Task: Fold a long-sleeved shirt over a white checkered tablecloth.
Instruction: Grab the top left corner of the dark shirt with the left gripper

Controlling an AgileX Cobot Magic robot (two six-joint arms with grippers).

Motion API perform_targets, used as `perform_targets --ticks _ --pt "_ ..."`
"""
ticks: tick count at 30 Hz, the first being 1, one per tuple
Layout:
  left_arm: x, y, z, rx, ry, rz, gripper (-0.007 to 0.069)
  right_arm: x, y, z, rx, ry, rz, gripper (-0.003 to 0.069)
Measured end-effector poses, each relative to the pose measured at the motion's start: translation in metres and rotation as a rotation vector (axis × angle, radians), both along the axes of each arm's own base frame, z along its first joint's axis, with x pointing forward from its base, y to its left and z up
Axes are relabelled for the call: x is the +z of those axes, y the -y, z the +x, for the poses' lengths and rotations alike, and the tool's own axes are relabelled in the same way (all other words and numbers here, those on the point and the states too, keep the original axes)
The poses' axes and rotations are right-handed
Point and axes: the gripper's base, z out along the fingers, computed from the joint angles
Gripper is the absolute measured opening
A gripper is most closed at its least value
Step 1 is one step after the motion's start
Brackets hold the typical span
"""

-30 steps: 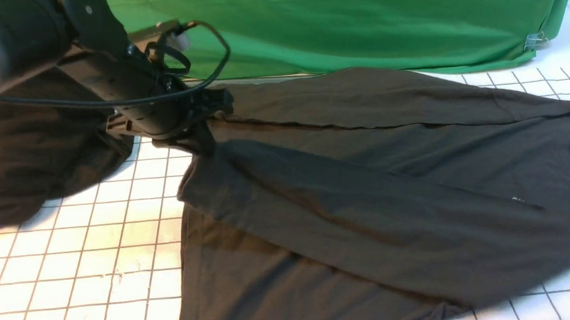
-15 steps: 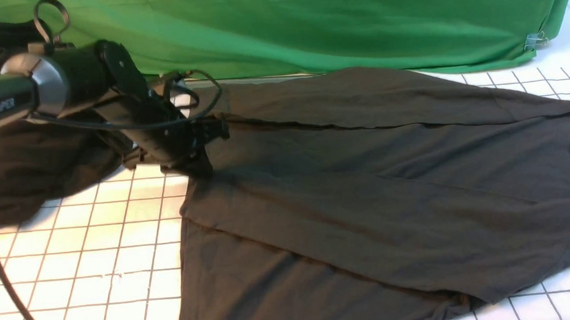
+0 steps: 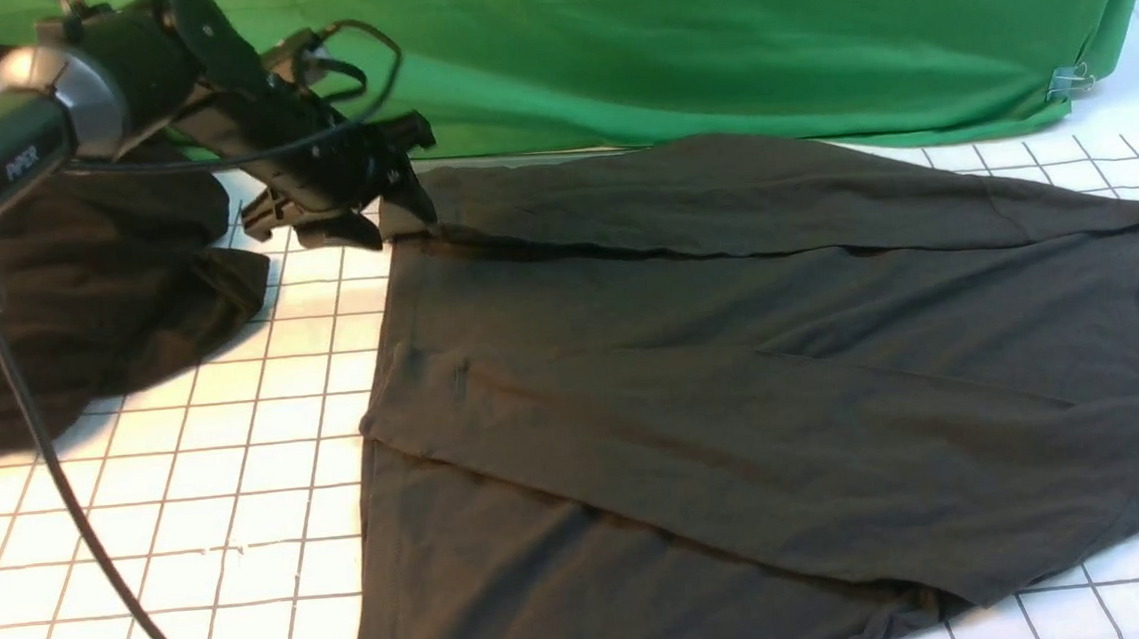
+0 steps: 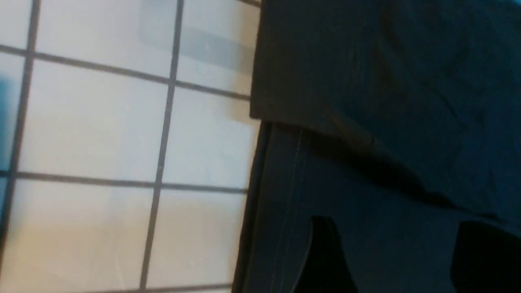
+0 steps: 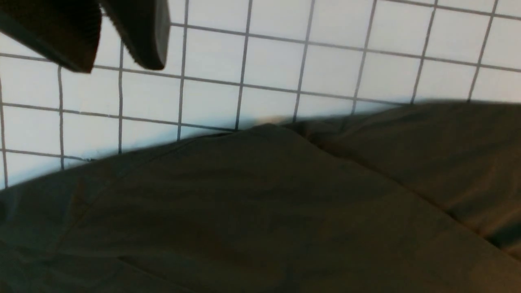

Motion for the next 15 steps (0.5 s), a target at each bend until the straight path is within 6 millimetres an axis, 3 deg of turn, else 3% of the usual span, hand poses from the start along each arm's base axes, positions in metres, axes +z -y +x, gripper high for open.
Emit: perform_targets --ticks 7,11,15 --pt "-0.030 -0.018 0.014 0.126 -0.079 -0.217 0.0405 -0.001 0.000 -0.001 0.002 -0.017 0.000 0.0185" --pt "-0.052 -0.020 0.016 0.143 -0.127 -0.242 0.0405 -0.001 0.000 -0.001 0.002 -0.017 0.000 0.0192" --pt "-0.055 -0.021 0.021 0.174 -0.101 -0.263 0.0405 -0.001 0.000 -0.001 0.002 -0.017 0.000 0.0201"
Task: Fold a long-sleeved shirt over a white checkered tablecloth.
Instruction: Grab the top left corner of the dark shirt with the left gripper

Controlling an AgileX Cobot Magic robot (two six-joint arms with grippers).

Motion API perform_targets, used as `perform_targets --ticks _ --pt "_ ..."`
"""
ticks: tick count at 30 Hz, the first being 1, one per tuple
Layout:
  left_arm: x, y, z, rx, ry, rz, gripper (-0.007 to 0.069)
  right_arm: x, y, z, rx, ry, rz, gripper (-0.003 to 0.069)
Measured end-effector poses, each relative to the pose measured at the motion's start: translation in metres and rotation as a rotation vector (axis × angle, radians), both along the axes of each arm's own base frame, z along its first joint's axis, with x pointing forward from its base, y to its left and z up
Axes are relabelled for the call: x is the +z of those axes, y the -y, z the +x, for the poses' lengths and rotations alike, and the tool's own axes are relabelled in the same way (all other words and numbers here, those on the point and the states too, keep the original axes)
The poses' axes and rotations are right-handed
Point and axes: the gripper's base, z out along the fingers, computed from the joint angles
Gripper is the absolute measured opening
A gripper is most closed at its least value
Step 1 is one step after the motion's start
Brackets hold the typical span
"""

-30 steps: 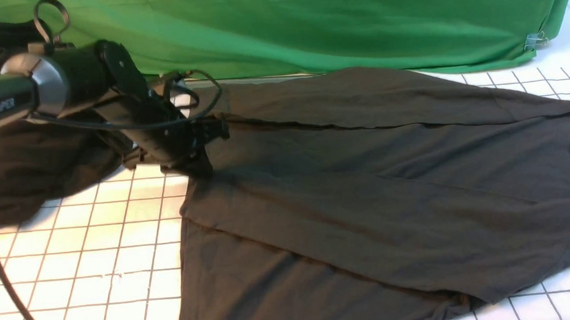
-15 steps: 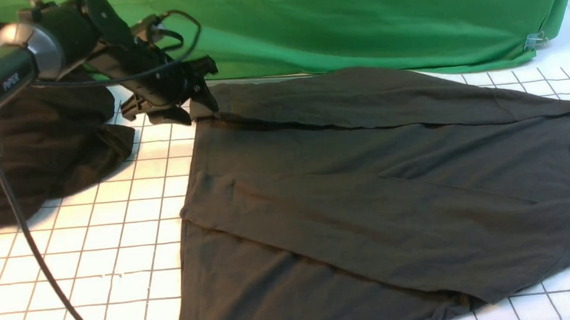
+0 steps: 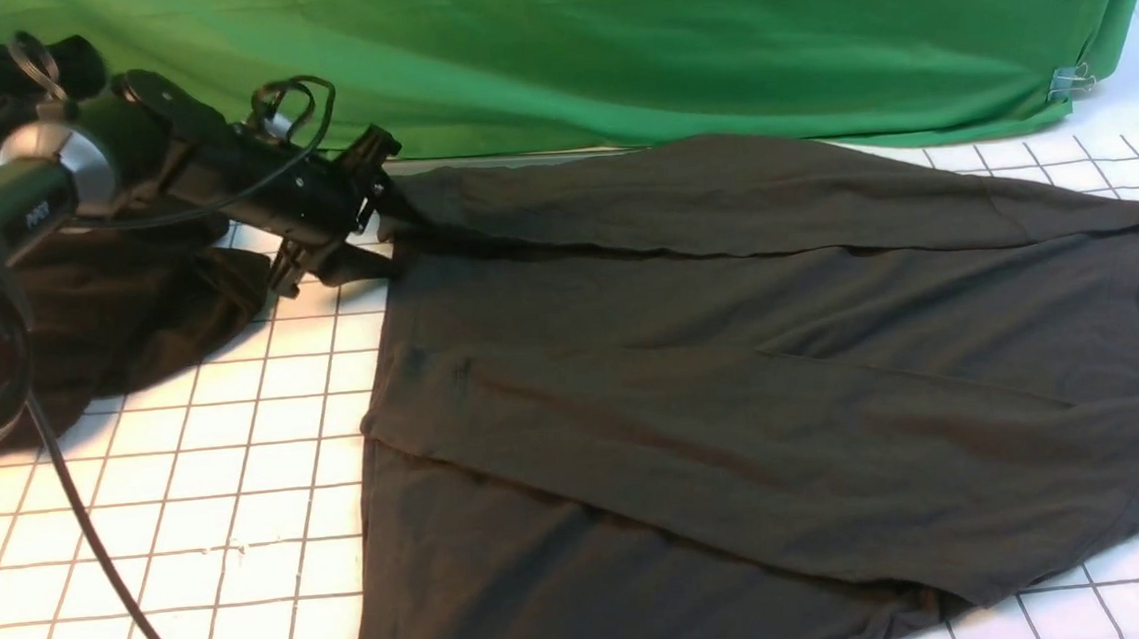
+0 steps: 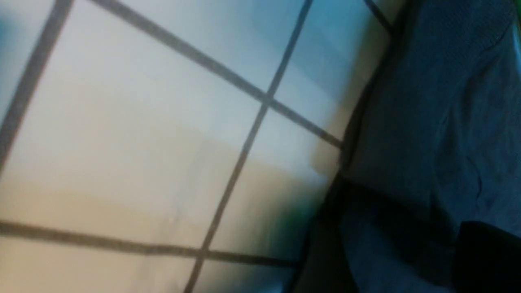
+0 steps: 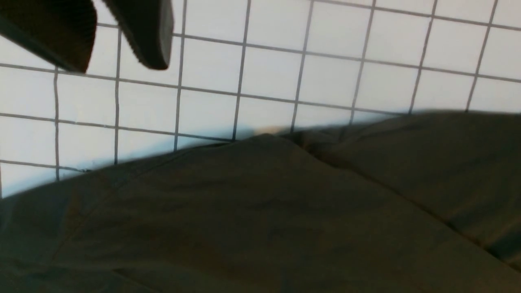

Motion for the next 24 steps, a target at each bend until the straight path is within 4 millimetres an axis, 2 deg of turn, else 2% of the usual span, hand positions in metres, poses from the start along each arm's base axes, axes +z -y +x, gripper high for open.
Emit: perform_targets --ticks 8,11,14,16,17,19,20,22,24 --pt "-0.001 -0.006 0.011 0.101 0.097 0.013 0.0405 0.000 0.000 0.000 0.000 0.000 0.000 0.0209" --pt "0.000 -0.007 0.013 0.119 0.116 0.019 0.0379 0.001 0.000 0.001 -0.002 0.009 0.001 0.0214" --pt "0.000 -0.008 0.014 0.129 0.127 0.022 0.0304 0.001 0.000 0.001 -0.003 0.015 0.001 0.0218" --pt "0.000 -0.008 0.014 0.129 0.126 0.022 0.0211 0.001 0.000 0.001 -0.003 0.015 0.001 0.0220" --pt "0.000 -0.008 0.014 0.129 0.125 0.021 0.0192 0.001 0.000 0.001 -0.003 0.015 0.001 0.0220" --pt "0.000 -0.007 0.014 0.131 0.122 0.003 0.0069 0.001 0.000 0.001 -0.003 0.016 0.001 0.0220" --pt "0.001 -0.006 0.014 0.124 0.127 -0.003 0.0038 0.001 0.000 0.001 -0.001 0.016 -0.001 0.0221" --pt "0.003 -0.005 0.014 0.110 0.134 -0.011 0.0020 0.001 0.000 0.001 -0.001 0.017 -0.001 0.0222" --pt "0.013 -0.002 0.012 0.066 0.164 -0.026 0.0012 0.001 0.000 0.001 -0.001 0.019 0.000 0.0225"
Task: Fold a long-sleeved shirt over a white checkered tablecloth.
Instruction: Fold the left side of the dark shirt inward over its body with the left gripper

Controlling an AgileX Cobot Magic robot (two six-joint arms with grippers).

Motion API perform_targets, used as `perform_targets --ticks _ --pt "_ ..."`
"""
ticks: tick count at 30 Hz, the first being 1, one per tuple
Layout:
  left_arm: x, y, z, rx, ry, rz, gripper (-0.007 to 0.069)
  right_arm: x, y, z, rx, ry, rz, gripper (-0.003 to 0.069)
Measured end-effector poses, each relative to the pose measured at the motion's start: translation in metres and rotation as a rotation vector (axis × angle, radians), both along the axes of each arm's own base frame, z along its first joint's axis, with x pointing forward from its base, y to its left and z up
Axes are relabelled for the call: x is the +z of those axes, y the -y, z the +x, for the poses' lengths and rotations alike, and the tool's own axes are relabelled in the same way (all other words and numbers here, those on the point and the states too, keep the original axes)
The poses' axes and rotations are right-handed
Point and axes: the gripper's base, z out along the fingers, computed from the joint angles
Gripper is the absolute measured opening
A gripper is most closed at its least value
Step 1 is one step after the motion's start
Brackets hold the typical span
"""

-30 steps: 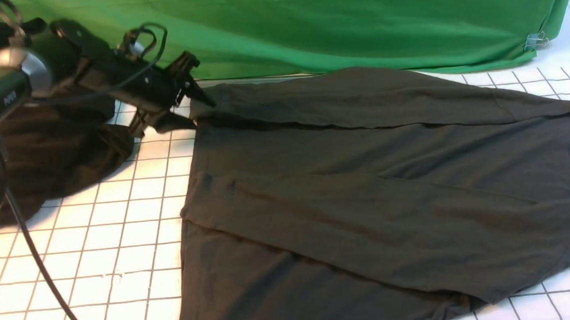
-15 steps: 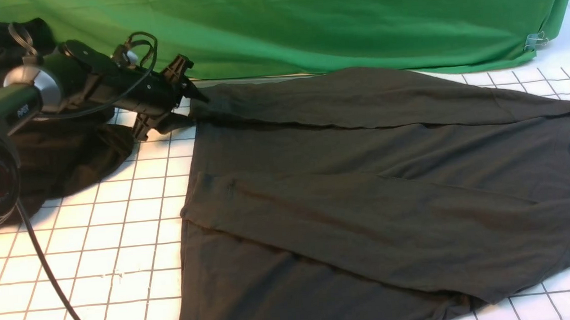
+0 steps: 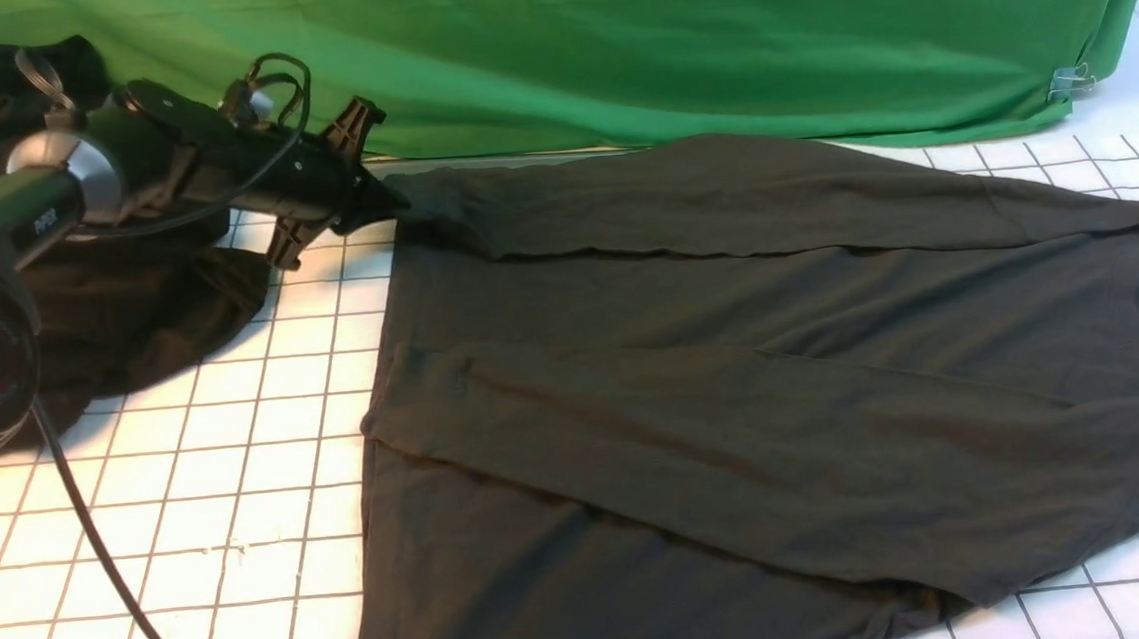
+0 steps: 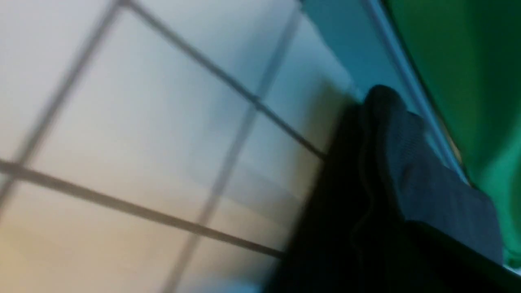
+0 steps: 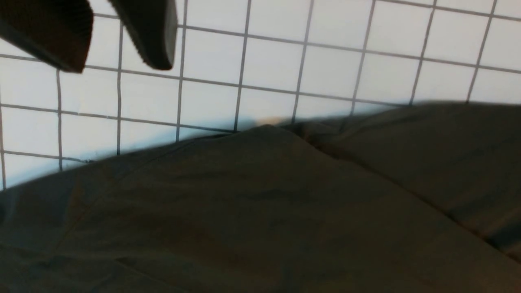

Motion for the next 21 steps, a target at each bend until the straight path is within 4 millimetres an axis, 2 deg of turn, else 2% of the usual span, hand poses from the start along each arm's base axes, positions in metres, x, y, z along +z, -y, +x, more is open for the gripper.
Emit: perform_targets --ticks 1,3,4,8,10,13,15,16,17,18,19,21 --pt "0.002 0.000 0.000 0.000 0.003 -0.006 0.0012 0.000 0.000 0.000 0.000 0.000 0.000 0.0225" --pt "0.028 0.003 -0.005 -0.055 0.051 -0.033 0.0012 0.000 0.000 0.000 0.000 0.002 0.000 0.0228" --pt "0.033 0.004 -0.006 -0.067 0.063 -0.035 0.0012 0.000 0.000 0.000 0.000 0.002 0.000 0.0228" --pt "0.128 0.010 -0.037 -0.270 0.279 0.031 0.0012 0.000 0.000 0.000 0.001 0.000 -0.001 0.0232" --pt "0.153 0.012 -0.051 -0.330 0.314 0.065 0.0012 0.000 0.000 0.000 0.001 -0.004 -0.001 0.0234" --pt "0.173 0.014 -0.067 -0.400 0.322 0.103 0.0012 0.000 0.000 0.000 0.002 -0.006 -0.001 0.0234" --pt "0.191 0.018 -0.090 -0.516 0.293 0.169 0.0012 0.000 0.000 0.000 0.000 -0.007 0.000 0.0235" --pt "0.192 0.019 -0.092 -0.526 0.287 0.181 0.0012 0.000 0.000 -0.001 0.001 -0.008 0.000 0.0235" --pt "0.192 0.027 -0.107 -0.605 0.234 0.221 0.0012 0.000 0.000 -0.001 0.000 -0.008 0.001 0.0237" --pt "0.191 0.027 -0.109 -0.609 0.227 0.227 0.0012 0.000 0.000 -0.001 0.000 -0.008 0.001 0.0237" --pt "0.183 0.035 -0.122 -0.663 0.165 0.285 0.0012 0.000 0.000 -0.001 -0.001 -0.008 0.002 0.0237" --pt "0.174 0.041 -0.132 -0.688 0.110 0.312 0.0012 0.000 0.000 -0.001 -0.004 -0.009 0.004 0.0237"
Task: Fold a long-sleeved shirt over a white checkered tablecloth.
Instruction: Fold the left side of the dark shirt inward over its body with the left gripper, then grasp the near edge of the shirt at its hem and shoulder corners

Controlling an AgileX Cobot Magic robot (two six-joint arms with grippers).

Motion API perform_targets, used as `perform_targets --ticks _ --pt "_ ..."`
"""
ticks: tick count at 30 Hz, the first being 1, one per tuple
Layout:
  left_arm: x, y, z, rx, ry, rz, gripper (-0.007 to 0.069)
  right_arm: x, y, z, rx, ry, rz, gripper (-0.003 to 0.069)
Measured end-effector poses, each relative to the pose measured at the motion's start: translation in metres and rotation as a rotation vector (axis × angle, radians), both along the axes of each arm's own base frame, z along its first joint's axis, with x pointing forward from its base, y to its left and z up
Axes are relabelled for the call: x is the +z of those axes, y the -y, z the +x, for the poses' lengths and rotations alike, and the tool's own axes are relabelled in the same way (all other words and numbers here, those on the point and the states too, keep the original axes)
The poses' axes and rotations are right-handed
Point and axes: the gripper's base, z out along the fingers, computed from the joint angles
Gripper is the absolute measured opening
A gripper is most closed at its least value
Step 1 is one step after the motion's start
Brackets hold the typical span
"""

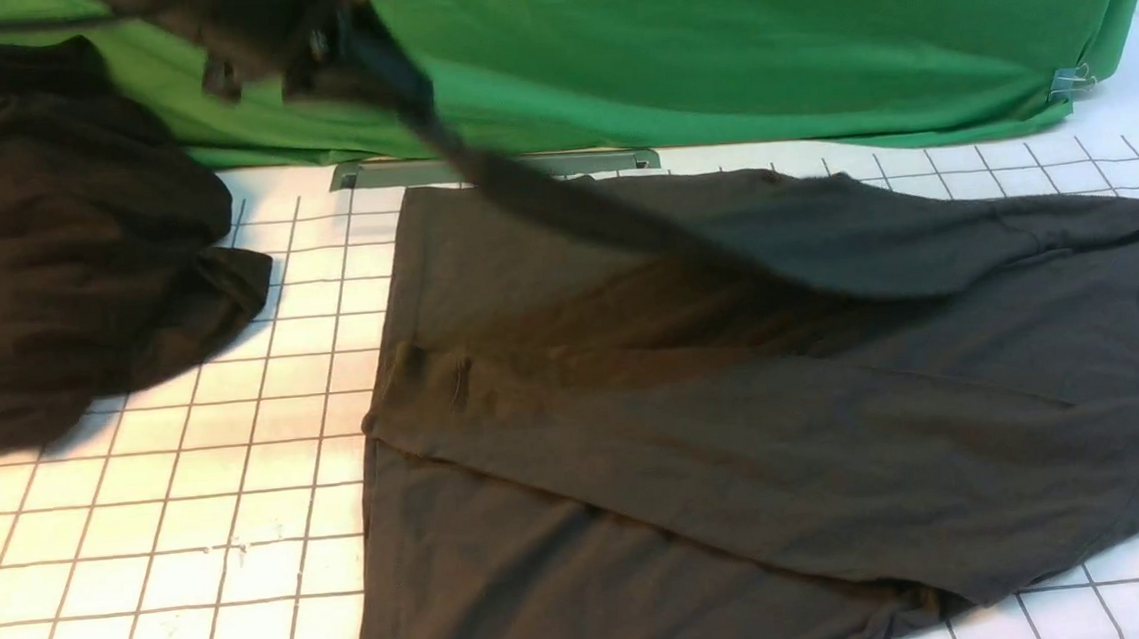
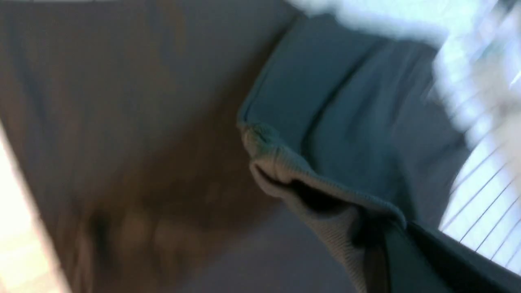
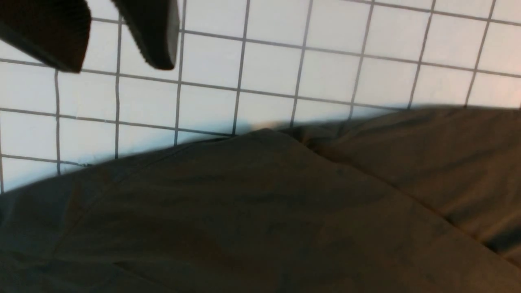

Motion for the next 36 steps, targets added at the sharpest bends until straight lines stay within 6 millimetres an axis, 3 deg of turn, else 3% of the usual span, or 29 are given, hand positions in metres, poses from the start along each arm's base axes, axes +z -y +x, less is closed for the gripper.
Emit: perform_targets --ticks 1,2,3,8,15,19,23,29,33,36 --pt "-0.019 0.005 -0.016 0.000 -0.077 0.076 0.0012 0.000 0.000 0.000 -0.006 -0.001 0.005 0.0238" --pt "-0.019 0.005 -0.016 0.001 -0.077 0.082 0.0012 0.000 0.000 0.000 -0.007 -0.002 0.007 0.0238" --pt "-0.040 0.008 -0.031 0.014 -0.131 0.142 0.0012 0.000 0.000 0.000 -0.013 -0.003 0.012 0.0238" --pt "-0.098 0.000 -0.062 0.117 -0.240 0.233 0.0012 0.000 0.000 0.000 -0.015 -0.003 0.014 0.0239" --pt "-0.147 -0.005 -0.089 0.190 -0.332 0.240 0.0016 0.001 0.000 0.001 -0.017 0.006 0.015 0.0239" --pt "-0.153 -0.005 -0.093 0.202 -0.345 0.238 0.0045 0.001 0.000 0.001 -0.017 0.008 0.015 0.0239" --pt "-0.150 -0.005 -0.093 0.199 -0.351 0.236 0.0143 0.001 0.000 0.001 -0.017 0.008 0.015 0.0241" --pt "-0.116 -0.010 -0.092 0.083 -0.358 0.350 0.0350 0.000 0.000 0.000 -0.016 -0.002 0.014 0.0241" --pt "-0.095 -0.018 -0.104 0.063 -0.394 0.427 0.0435 0.000 0.000 0.000 -0.015 -0.005 0.014 0.0241" --pt "-0.092 -0.017 -0.120 0.070 -0.427 0.428 0.0454 0.000 0.000 0.000 -0.015 -0.007 0.014 0.0241"
